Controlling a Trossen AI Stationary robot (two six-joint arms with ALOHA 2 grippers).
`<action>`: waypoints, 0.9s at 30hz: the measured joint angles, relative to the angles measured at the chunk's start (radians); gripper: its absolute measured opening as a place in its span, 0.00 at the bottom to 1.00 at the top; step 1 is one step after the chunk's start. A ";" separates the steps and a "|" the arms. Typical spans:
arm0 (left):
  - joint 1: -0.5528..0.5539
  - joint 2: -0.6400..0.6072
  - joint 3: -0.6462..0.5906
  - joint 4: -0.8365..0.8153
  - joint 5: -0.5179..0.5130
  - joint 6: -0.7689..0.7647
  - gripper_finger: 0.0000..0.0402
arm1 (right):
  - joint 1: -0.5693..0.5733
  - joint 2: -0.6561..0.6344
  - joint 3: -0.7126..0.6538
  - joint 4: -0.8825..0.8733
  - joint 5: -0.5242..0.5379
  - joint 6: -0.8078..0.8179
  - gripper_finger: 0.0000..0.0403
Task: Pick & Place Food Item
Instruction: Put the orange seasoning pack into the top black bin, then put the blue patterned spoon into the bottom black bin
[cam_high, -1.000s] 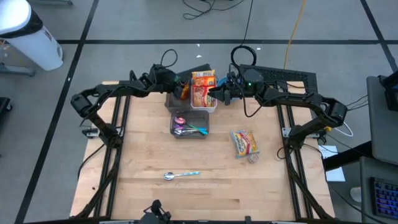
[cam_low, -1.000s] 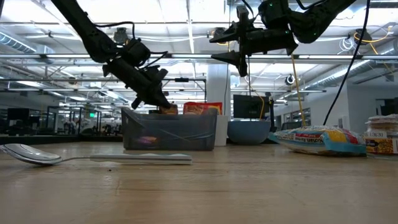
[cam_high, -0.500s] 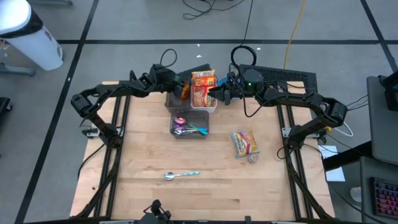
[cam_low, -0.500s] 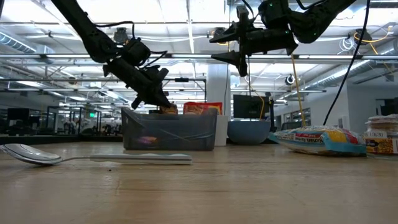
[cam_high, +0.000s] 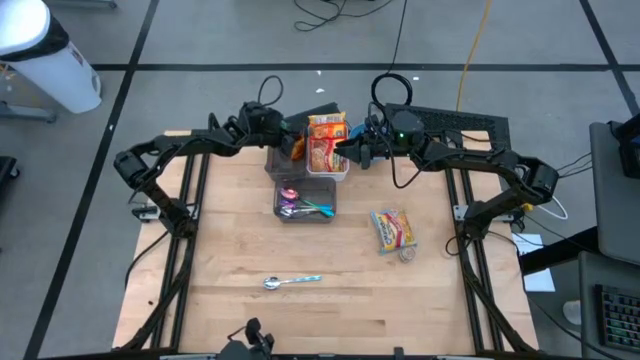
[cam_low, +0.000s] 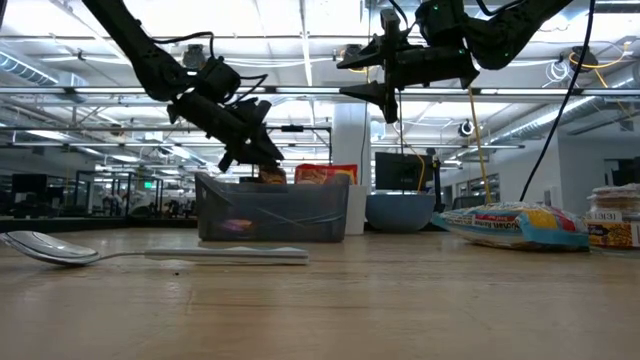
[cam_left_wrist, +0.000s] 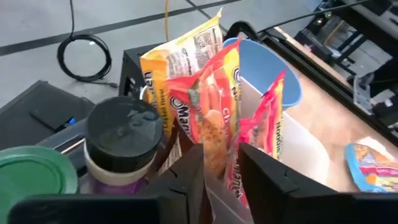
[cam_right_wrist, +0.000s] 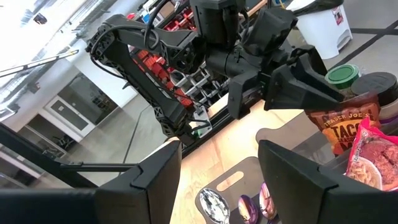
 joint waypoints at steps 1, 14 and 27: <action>0.006 0.000 0.003 -0.001 0.004 -0.004 0.29 | 0.000 0.000 0.000 0.000 0.000 0.000 0.52; 0.092 -0.007 0.276 -0.376 0.077 0.128 0.40 | 0.009 0.000 0.000 -0.007 -0.007 0.025 0.52; 0.059 -0.059 0.663 -1.140 0.132 0.334 0.40 | 0.043 0.000 0.000 -0.054 -0.008 0.015 0.52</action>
